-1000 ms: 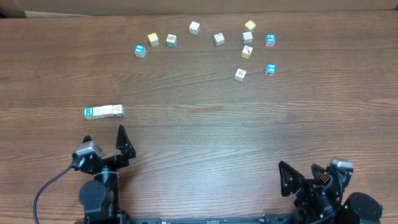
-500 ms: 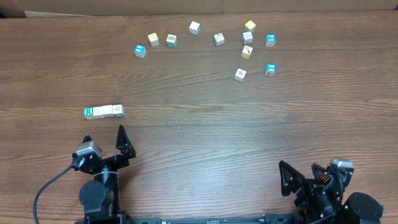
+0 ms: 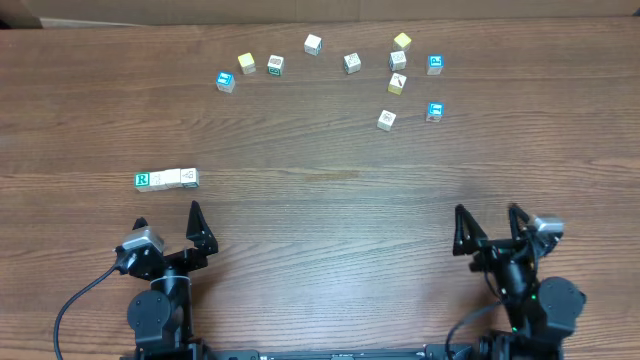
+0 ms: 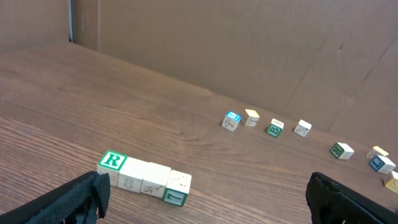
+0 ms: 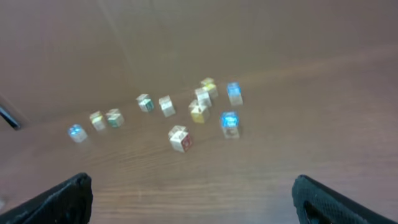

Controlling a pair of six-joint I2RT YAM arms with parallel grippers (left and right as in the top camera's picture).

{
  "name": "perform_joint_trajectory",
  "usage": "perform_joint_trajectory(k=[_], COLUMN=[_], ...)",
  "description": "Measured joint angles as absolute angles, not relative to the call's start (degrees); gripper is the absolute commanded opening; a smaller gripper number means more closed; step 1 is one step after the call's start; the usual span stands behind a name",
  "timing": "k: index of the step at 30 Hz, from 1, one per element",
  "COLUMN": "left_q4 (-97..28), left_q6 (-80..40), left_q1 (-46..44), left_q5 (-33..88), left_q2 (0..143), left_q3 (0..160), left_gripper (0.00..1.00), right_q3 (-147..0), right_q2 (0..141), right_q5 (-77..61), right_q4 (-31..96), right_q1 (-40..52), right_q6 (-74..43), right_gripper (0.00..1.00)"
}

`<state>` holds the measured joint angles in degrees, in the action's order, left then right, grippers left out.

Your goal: Form a horizontal line

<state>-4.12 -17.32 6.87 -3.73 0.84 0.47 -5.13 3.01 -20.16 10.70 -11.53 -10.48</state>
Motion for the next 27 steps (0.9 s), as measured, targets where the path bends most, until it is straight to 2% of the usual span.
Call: perform_joint_trajectory(k=[2,6,17,27], left_q4=[-4.1,-4.12,-4.12,-4.12], left_q6=[-17.32,-17.32,-17.32,-17.32], left_q1=[6.87,6.87,6.87,6.87], left_q5=[-3.73,-3.73,-3.73,-3.73], left_q2=[0.84,0.84,0.84,0.84], left_q3=[0.47,0.47,0.47,0.47], left_gripper=[0.99,1.0,0.99,1.0], right_q3=[-1.48,-1.04,-1.04,-1.04], right_q2=[3.01,2.85,0.84,0.84], right_q5=[-20.8,-20.84,-12.84,-9.15], right_q4=[4.14,0.99,3.75,4.08], right_q1=[-11.53,-10.94,1.58,1.96], right_q6=[-10.46,-10.44,-9.34,-8.97], right_gripper=[1.0,1.0,1.0,1.0])
